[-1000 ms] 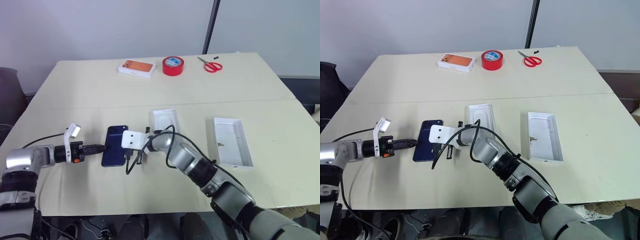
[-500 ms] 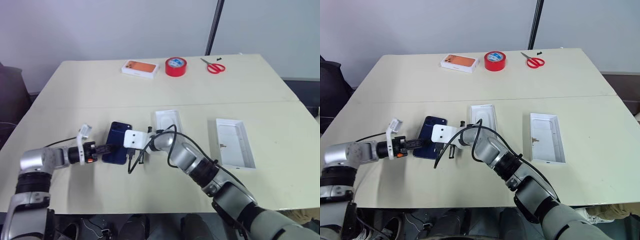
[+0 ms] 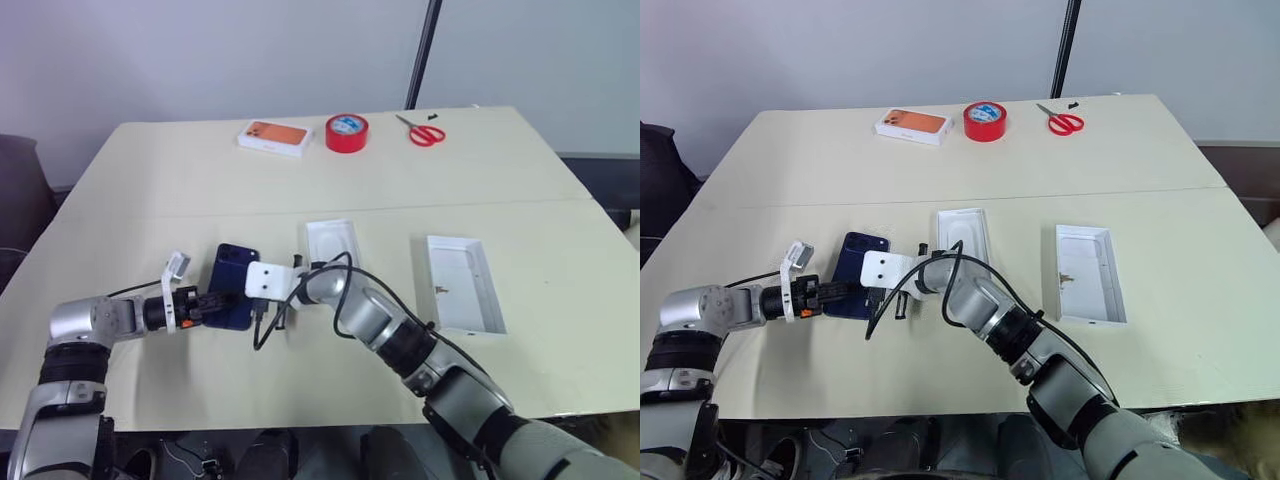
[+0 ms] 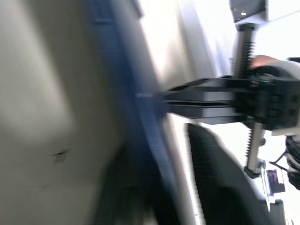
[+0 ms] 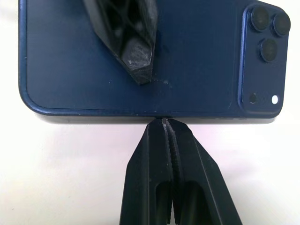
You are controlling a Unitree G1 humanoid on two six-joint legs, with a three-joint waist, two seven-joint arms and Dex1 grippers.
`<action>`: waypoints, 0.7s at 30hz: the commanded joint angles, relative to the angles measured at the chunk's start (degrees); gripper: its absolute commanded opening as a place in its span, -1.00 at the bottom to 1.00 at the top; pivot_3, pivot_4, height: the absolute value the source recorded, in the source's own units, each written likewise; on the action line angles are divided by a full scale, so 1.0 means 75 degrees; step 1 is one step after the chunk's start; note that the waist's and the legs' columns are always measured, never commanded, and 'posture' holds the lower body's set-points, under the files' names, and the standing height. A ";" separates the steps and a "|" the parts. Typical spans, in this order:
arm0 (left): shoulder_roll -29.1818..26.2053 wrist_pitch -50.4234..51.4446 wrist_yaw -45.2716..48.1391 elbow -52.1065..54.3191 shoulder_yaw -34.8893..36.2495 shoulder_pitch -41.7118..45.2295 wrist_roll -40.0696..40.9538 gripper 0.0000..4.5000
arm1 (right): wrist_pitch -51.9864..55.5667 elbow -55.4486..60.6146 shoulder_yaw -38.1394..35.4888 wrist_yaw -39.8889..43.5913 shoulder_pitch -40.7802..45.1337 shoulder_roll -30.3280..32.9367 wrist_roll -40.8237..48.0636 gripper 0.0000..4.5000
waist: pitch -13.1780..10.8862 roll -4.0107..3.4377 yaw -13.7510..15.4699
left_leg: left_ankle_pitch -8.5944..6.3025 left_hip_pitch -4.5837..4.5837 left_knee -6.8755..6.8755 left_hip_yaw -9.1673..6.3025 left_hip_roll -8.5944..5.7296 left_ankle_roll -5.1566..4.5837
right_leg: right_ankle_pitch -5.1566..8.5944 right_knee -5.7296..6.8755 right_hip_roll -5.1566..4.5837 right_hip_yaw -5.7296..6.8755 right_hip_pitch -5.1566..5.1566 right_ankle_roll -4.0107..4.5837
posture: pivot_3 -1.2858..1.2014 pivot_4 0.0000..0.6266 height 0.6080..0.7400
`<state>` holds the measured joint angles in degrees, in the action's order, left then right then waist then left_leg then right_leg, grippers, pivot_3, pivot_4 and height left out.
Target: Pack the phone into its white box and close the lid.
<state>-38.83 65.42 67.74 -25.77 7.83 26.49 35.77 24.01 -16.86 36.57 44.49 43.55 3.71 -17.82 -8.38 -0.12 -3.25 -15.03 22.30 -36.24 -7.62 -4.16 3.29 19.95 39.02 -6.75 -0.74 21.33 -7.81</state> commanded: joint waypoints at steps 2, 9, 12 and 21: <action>-0.0273 0.0076 -0.0118 -0.0110 -0.0093 -0.0210 -0.0151 -0.98 | 0.0012 0.0123 0.0063 0.0016 -0.0052 0.0050 -0.0104 -0.96 | 0.0000 0.0003 -0.0091 | 0.0002 0.0000 0.0003 -0.0001 0.0003 0.0003 | 0.0000 -0.0001 0.0005 0.0000 0.0000 0.0000 | 0.03 -0.52 1.00; -0.0103 0.0528 -0.0451 -0.0491 0.0655 -0.0106 0.0349 -0.98 | 0.0048 0.0465 -0.0581 -0.0153 -0.0100 -0.0098 0.0384 -0.96 | -0.0001 0.0005 -0.0104 | 0.0008 0.0000 0.0011 -0.0001 0.0008 0.0015 | 0.0000 -0.0001 0.0011 -0.0001 0.0006 0.0000 | 0.03 -0.52 1.00; 0.0029 0.0789 -0.0780 -0.0619 0.1391 -0.0058 0.0764 -0.98 | 0.0075 0.1229 -0.1313 -0.0114 -0.0242 -0.0216 0.1107 -0.96 | -0.0003 0.0008 -0.0114 | 0.0009 0.0007 0.0010 -0.0001 0.0009 0.0015 | 0.0000 -0.0001 0.0010 -0.0002 0.0006 0.0000 | 0.03 -0.52 1.00; 0.1119 0.2698 -0.2254 0.1174 0.3335 -0.0197 0.2591 -1.00 | 0.1288 0.3211 -0.2829 0.1370 -0.0827 0.0942 0.3511 0.04 | -0.0026 0.0072 -0.0017 | 0.0012 0.0029 0.0009 -0.0010 0.0004 0.0021 | 0.0000 -0.0006 0.0002 -0.0004 0.0012 0.0000 | 0.03 -0.52 1.00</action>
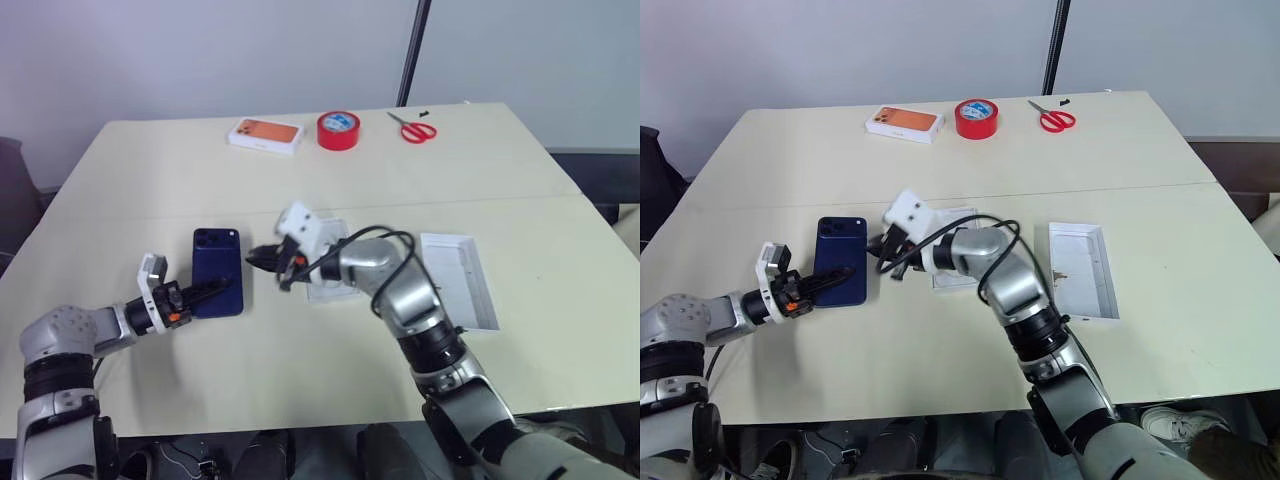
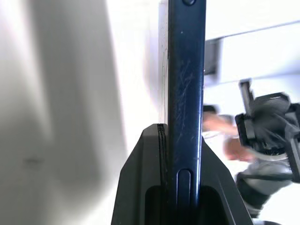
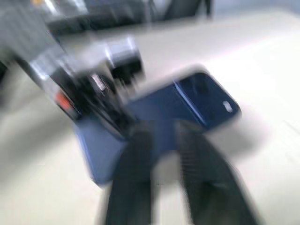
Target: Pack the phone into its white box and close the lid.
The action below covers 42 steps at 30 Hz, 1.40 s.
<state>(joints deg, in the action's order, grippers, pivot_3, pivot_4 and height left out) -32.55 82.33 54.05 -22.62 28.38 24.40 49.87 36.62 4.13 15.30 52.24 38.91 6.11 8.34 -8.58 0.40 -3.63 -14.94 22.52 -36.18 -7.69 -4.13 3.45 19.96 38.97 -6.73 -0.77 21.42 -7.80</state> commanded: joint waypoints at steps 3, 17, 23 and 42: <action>0.0723 0.0591 -0.1266 0.0729 0.1135 0.0299 0.0810 -1.00 | -0.1037 0.0700 0.0177 0.1076 -0.0668 0.1998 -0.0098 0.47 | -0.0005 0.0014 0.0157 | -0.0003 0.0002 0.0000 0.0005 0.0000 -0.0005 | 0.0000 -0.0064 0.0001 0.0001 -0.0011 0.0000 | 0.03 -0.52 1.00; 0.1256 0.0217 -0.2009 0.1575 0.0785 0.0258 0.1056 -1.00 | -0.3682 -0.0653 0.0361 0.1634 -0.1167 0.3641 -0.0748 0.47 | -0.0033 0.0061 0.0110 | -0.0001 0.0030 -0.0005 0.0022 0.0013 -0.0003 | -0.0001 -0.0081 0.0018 -0.0004 -0.0022 0.0000 | 0.03 -0.52 1.00; 0.1350 0.0245 -0.2194 0.1728 0.0817 0.0136 0.1182 -1.00 | -0.3963 -0.1030 0.0343 0.1585 -0.1243 0.3506 -0.0771 -0.55 | -0.0039 0.0069 0.0153 | -0.0001 0.0034 -0.0006 0.0022 0.0011 -0.0003 | -0.0001 -0.0087 0.0011 -0.0002 -0.0022 0.0000 | 0.03 -0.52 1.00; 0.1634 0.0222 -0.2976 0.2219 0.0478 0.0347 0.1503 -1.00 | -0.3454 -0.0226 0.0664 0.1490 -0.1531 0.3254 -0.0750 -0.97 | -0.0042 0.0074 0.0155 | -0.0001 0.0035 -0.0007 0.0017 0.0011 -0.0003 | -0.0001 -0.0088 0.0012 0.0002 -0.0025 0.0000 | 0.03 -0.52 1.00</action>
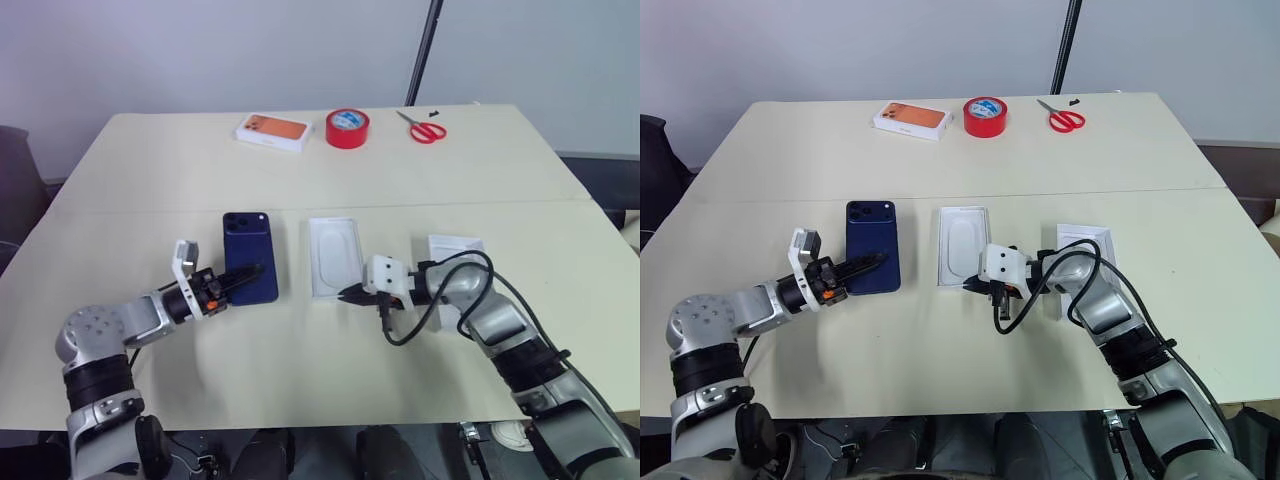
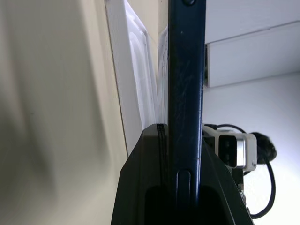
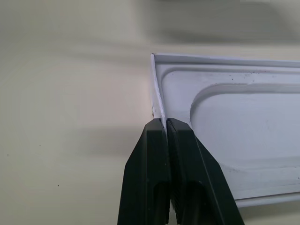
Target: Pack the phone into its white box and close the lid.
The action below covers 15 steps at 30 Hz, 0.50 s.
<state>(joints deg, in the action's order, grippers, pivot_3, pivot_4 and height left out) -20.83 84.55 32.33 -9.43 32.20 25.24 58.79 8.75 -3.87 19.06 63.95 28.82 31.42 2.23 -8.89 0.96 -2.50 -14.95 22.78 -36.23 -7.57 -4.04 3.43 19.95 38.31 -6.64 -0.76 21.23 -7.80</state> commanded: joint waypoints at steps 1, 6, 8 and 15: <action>0.0117 -0.0069 -0.0159 0.0501 -0.0028 0.0271 0.0343 -1.00 | 0.0394 0.1076 0.0210 -0.0089 -0.0270 -0.0155 0.0091 -0.97 | 0.0000 0.0000 0.0010 | 0.0000 0.0001 0.0001 -0.0001 0.0000 0.0000 | 0.0000 -0.0001 0.0000 0.0000 0.0000 0.0000 | 0.03 -0.52 1.00; 0.0534 -0.0147 -0.0475 0.0745 -0.0140 0.0433 0.0489 -1.00 | 0.1351 0.2280 0.0707 -0.0762 -0.0569 -0.0645 -0.0234 -0.97 | 0.0000 0.0001 -0.0006 | 0.0000 0.0006 -0.0004 -0.0004 0.0000 0.0000 | 0.0000 -0.0001 0.0001 0.0002 0.0002 0.0000 | 0.03 -0.52 1.00; 0.0554 -0.0265 -0.0419 0.0969 -0.0550 0.0275 0.0282 -1.00 | 0.1586 0.2214 0.0773 -0.1021 -0.0423 -0.0710 -0.0476 -0.97 | 0.0000 0.0001 0.0009 | 0.0000 0.0006 -0.0004 -0.0004 -0.0001 0.0000 | 0.0000 -0.0001 0.0000 0.0001 0.0001 0.0000 | 0.03 -0.52 1.00; 0.0678 -0.0385 -0.0515 0.1103 -0.0947 0.0110 0.0383 -1.00 | 0.1944 0.2115 0.0693 -0.1047 -0.0231 -0.0655 -0.0327 -0.34 | 0.0000 0.0001 0.0005 | 0.0000 0.0007 -0.0002 -0.0004 -0.0004 0.0000 | 0.0000 -0.0003 -0.0001 0.0002 0.0002 0.0000 | 0.03 -0.52 1.00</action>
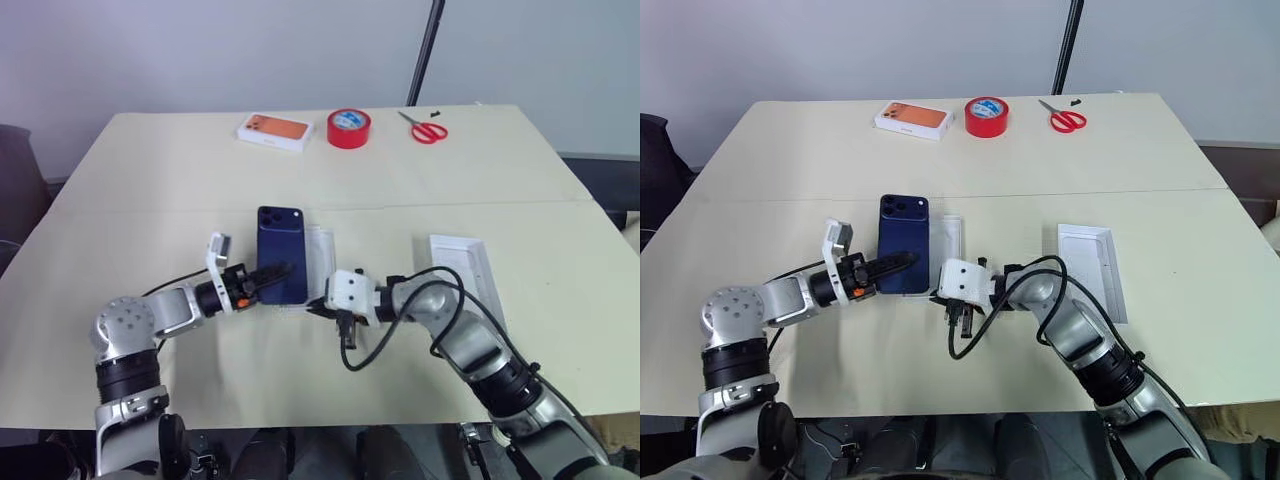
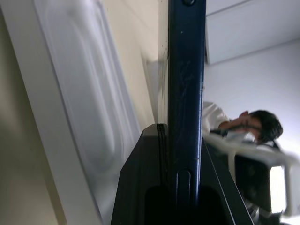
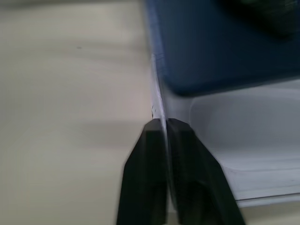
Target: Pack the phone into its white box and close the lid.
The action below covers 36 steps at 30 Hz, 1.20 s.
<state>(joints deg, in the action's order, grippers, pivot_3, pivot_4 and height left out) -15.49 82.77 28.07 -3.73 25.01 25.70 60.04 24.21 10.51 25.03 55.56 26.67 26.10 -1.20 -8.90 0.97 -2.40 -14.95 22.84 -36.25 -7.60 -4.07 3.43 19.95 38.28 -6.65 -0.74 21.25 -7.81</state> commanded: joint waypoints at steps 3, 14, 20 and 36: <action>-0.0059 -0.0231 0.0084 0.0364 -0.0058 -0.0034 0.0215 -1.00 | -0.0242 0.0304 -0.0190 0.0170 0.0027 0.0239 0.0197 0.29 | 0.0000 0.0000 0.0002 | 0.0000 0.0000 -0.0002 0.0000 0.0000 0.0000 | 0.0000 0.0000 0.0001 0.0000 0.0001 0.0000 | 0.03 -0.52 1.00; 0.0256 -0.1018 -0.0117 -0.0130 -0.0464 0.0182 -0.0123 -1.00 | -0.0076 0.0330 -0.1595 0.0216 -0.0275 0.1288 0.0859 0.29 | -0.0002 0.0004 0.0042 | -0.0001 0.0008 -0.0004 0.0001 -0.0004 -0.0002 | 0.0000 -0.0006 -0.0002 0.0004 -0.0002 0.0000 | 0.03 -0.52 1.00; 0.0300 -0.1263 0.0054 -0.0726 -0.0851 0.0538 -0.0393 -0.41 | -0.0177 0.0242 -0.1642 -0.0251 -0.0381 0.1250 0.0701 0.31 | -0.0003 0.0006 0.0005 | -0.0001 0.0012 -0.0008 0.0002 -0.0006 -0.0003 | 0.0000 -0.0005 0.0000 0.0004 0.0000 0.0000 | 0.03 -0.52 1.00; 0.0038 -0.1066 0.0148 -0.0299 -0.1015 0.0532 -0.0243 0.91 | -0.0503 -0.0348 -0.1345 -0.0575 -0.0075 0.0889 0.0445 0.31 | -0.0002 0.0005 -0.0010 | -0.0001 -0.0001 -0.0012 0.0001 -0.0003 -0.0003 | 0.0000 -0.0004 0.0005 0.0005 -0.0015 0.0000 | 0.03 -0.52 1.00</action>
<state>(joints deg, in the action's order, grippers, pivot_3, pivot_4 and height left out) -14.40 74.07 29.31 -8.56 16.57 29.83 56.89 21.77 7.39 15.41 51.59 24.98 32.97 2.22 -8.92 1.00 -2.48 -14.95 22.83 -36.34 -7.59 -4.09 3.40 19.94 38.25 -6.61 -0.71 21.14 -7.81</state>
